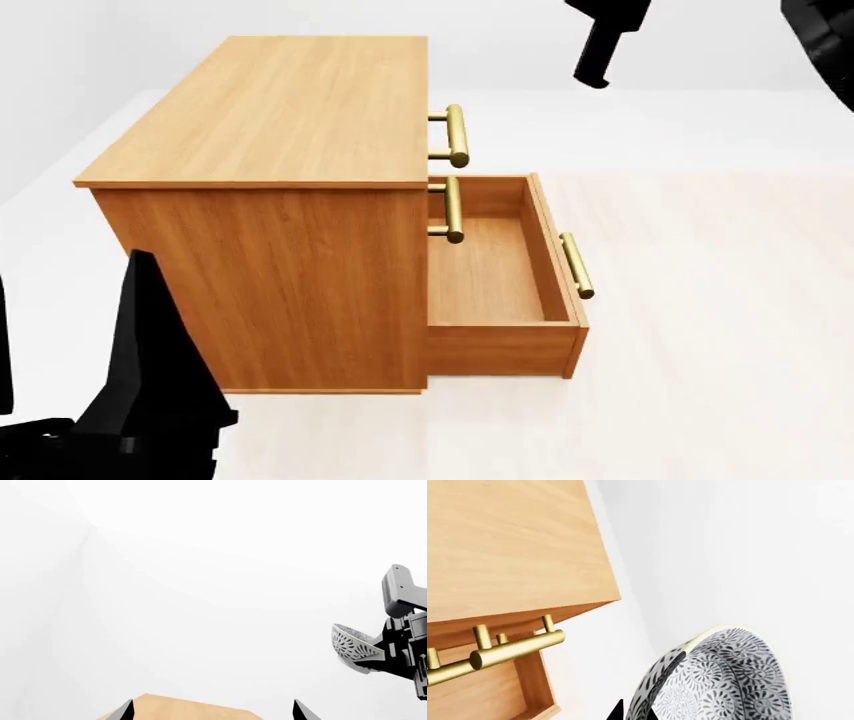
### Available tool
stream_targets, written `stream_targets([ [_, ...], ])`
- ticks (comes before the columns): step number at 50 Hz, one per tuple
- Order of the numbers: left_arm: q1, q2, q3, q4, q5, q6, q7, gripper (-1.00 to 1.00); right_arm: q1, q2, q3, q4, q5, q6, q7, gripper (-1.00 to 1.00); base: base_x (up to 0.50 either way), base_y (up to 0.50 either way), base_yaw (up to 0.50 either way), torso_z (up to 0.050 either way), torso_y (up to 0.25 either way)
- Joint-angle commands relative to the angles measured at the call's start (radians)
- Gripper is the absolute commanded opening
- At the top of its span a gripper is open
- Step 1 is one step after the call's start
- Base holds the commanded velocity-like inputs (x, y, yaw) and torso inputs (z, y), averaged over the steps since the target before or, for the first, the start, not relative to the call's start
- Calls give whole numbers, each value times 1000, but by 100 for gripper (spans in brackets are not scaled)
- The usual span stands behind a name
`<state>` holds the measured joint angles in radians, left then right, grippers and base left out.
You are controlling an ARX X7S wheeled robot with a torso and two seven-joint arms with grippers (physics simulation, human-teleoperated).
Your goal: Put the bowl on top of the cabinet.
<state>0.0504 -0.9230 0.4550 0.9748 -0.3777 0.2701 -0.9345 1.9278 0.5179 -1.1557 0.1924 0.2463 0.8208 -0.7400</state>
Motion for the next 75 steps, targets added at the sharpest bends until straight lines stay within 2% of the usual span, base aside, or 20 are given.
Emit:
stream_targets([
  [1,0,-5,1,-2,-2,6,-2,100,14,-85,-18,52,-32,-104,-16,-100,0,0,0,0,0],
  [28,-16,-3,19,8,-3,-3,-2,100,-6,-207,-41,47,-17,-181,-49,-100,0,0,0,0,1],
  [44,-11,-15,18,18,-7,3,-12,100,-52,-337,-42,174,-11,-295,-41,-100,0,0,0,0,0],
  [75,-12,-16,33,1,3,25,-10,100,-120,-462,-60,393,-20,-465,-26,-100,0,0,0,0,1],
])
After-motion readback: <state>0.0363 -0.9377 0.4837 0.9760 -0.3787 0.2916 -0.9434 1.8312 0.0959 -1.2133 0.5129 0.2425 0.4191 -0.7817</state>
